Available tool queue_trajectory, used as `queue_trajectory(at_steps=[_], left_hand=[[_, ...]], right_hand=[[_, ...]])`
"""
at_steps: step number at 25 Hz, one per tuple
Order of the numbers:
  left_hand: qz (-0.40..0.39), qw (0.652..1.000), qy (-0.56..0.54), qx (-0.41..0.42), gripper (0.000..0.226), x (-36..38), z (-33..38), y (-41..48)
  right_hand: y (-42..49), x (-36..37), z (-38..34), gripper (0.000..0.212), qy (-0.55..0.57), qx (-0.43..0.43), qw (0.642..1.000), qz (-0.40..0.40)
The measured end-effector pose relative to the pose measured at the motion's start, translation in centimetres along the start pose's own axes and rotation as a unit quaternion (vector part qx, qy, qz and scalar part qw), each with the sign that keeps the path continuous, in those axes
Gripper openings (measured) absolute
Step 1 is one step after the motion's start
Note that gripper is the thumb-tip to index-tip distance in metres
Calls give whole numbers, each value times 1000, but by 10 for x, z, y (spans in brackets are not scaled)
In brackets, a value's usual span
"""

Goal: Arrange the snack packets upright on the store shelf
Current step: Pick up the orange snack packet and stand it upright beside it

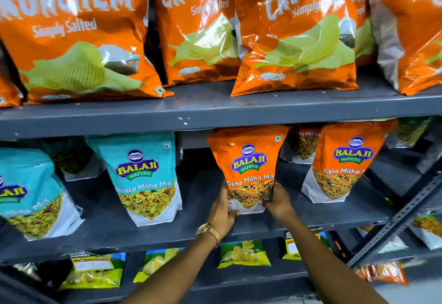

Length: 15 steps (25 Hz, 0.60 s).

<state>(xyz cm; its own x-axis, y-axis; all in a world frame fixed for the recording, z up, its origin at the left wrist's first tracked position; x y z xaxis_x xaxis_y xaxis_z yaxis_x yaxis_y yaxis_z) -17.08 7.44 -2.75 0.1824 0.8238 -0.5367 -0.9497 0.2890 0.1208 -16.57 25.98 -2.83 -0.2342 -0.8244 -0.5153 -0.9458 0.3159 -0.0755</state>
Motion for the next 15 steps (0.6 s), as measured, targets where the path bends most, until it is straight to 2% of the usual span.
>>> queue_trajectory(at_steps=[2,4,7,10,13,15], left_hand=[[17,998,-26,-55,71,-6,-11,8],[22,996,-28,-82,62,-8,-16,14],[23,994,-44,-96,56,-1,-16,15],[27,994,-53,-97,52,5,-14,14],[17,995,-69,-73,57,2,-9,4],[49,995,-71,-45,73,-10,-10,-23]], right_hand=[[-6,7,1,61,-28,-13,1000,-3],[-14,6,7,63,-33,-14,999,28],[-18,0,13,55,-23,-6,996,81],[-7,2,13,55,-12,9,998,66],[-2,1,20,51,8,33,998,61],[-11,4,31,63,41,36,996,65]])
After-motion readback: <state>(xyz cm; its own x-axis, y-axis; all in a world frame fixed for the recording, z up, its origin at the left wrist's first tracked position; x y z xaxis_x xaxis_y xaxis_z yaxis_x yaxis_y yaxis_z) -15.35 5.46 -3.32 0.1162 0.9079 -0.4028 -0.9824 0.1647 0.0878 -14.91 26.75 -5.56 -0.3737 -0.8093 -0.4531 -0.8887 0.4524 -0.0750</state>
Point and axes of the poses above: each hand's wrist, its own y-axis towards the middle knuckle, its own x-axis out of the palm, z = x × y, the point moved 10 cm from there along y, towards the middle knuckle, and after that the axes turned 3 degrees about x, right-handed, at the moved point
